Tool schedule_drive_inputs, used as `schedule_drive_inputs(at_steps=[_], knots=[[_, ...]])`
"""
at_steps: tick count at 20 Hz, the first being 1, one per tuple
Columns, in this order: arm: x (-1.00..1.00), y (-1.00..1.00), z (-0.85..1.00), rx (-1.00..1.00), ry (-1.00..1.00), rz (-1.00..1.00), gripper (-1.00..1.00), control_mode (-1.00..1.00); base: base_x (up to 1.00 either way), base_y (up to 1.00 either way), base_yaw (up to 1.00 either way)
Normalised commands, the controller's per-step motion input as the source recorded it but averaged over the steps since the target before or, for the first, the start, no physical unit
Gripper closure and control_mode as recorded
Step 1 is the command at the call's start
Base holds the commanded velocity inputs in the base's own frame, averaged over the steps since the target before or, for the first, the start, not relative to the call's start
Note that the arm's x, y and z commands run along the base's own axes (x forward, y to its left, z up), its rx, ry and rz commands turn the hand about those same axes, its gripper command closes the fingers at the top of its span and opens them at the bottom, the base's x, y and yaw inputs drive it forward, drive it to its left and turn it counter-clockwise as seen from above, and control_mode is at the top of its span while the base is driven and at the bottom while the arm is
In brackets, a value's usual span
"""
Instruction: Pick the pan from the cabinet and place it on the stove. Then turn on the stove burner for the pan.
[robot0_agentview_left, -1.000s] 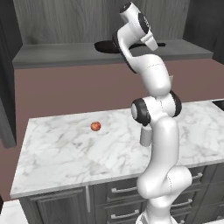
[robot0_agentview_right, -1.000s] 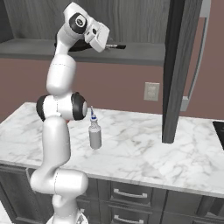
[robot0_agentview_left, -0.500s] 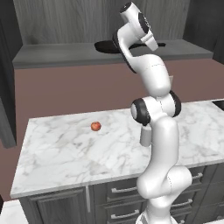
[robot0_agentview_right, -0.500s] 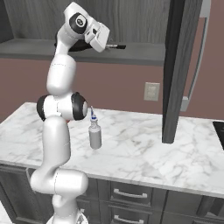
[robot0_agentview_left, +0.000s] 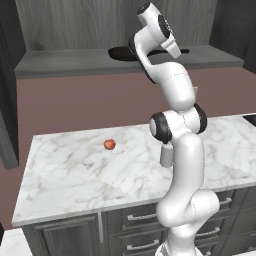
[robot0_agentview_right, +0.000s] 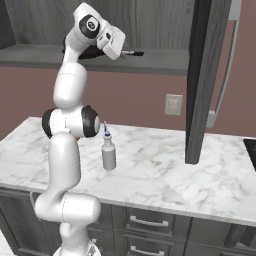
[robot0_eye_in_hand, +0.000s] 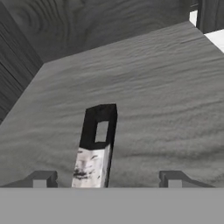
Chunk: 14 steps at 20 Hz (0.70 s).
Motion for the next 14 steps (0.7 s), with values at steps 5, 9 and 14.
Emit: schedule_drive_inputs(at_steps=[5,9,14], knots=[[0.03,-0.02,-0.32,0.00,0.00,0.00,-1.00,-1.00,0.00,0.00,0.00],[0.03,-0.03,-0.33,0.00,0.00,0.00,-1.00,-1.00,0.00,0.00,0.00],[0.02,0.00,-0.35,0.00,0.00,0.00,-1.00,-1.00,0.00,0.00,0.00]])
